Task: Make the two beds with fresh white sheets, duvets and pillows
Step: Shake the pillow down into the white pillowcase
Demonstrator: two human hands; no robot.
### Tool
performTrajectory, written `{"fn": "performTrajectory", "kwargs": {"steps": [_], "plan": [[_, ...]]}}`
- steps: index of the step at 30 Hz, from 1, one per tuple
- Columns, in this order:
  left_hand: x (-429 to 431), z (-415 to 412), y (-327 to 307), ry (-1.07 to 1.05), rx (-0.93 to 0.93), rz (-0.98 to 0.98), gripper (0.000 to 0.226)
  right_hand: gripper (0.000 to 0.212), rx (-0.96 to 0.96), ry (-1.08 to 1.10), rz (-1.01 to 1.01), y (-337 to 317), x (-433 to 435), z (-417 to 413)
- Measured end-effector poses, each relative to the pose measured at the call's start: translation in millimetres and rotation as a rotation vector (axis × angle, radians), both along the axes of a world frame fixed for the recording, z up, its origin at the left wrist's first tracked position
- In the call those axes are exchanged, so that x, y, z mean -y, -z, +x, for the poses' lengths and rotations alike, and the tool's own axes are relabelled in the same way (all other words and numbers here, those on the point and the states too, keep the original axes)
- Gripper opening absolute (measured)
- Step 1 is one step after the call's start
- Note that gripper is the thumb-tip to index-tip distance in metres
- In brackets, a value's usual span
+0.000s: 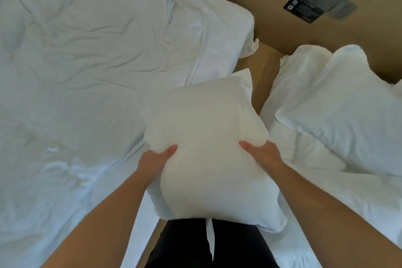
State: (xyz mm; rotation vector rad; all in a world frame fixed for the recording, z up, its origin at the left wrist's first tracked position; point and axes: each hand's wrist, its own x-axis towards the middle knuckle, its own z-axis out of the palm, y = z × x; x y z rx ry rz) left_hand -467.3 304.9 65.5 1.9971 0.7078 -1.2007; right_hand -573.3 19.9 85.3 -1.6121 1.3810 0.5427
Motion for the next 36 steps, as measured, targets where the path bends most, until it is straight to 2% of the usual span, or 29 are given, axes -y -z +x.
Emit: {"fn": "performTrajectory", "kwargs": {"steps": [5, 11, 15, 19, 23, 25, 27, 29, 31, 32, 36], "plan": [[29, -27, -56, 0.215, 0.126, -0.051, 0.081, 0.073, 0.031, 0.240, -0.073, -59, -13, -97], [114, -67, -109, 0.388, 0.305, -0.229, 0.059, 0.051, 0.086, 0.597, -0.192, -97, -11, -193], [177, -114, -132, 0.545, 0.364, -0.345, 0.059, 0.060, 0.108, 0.844, -0.325, -120, -5, -265], [254, -183, -157, 0.735, 0.407, -0.474, 0.035, 0.060, 0.118, 1.080, -0.464, -144, 9, -344], [312, -263, -175, 0.903, 0.446, -0.615, 0.059, 0.061, 0.137, 1.308, -0.580, -160, 8, -424], [337, -300, -181, 0.997, 0.484, -0.692, 0.058, 0.063, 0.139, 1.363, -0.603, -162, 12, -461], [359, -328, -179, 1.139, 0.546, -0.687, 0.062, 0.085, 0.123, 1.304, -0.530, -159, 20, -494], [377, -345, -168, 1.413, 0.644, -0.509, 0.085, 0.111, 0.018, 1.168, -0.410, -149, 30, -521], [384, -351, -155, 1.696, 0.699, -0.282, 0.111, 0.108, -0.184, 0.952, -0.374, -142, 35, -537], [382, -352, -150, 1.786, 0.728, -0.232, 0.115, 0.103, -0.286, 0.816, -0.375, -142, 34, -541], [363, -354, -142, 1.963, 0.908, -0.190, 0.110, 0.090, -0.542, 0.386, -0.388, -142, 25, -533]]}}
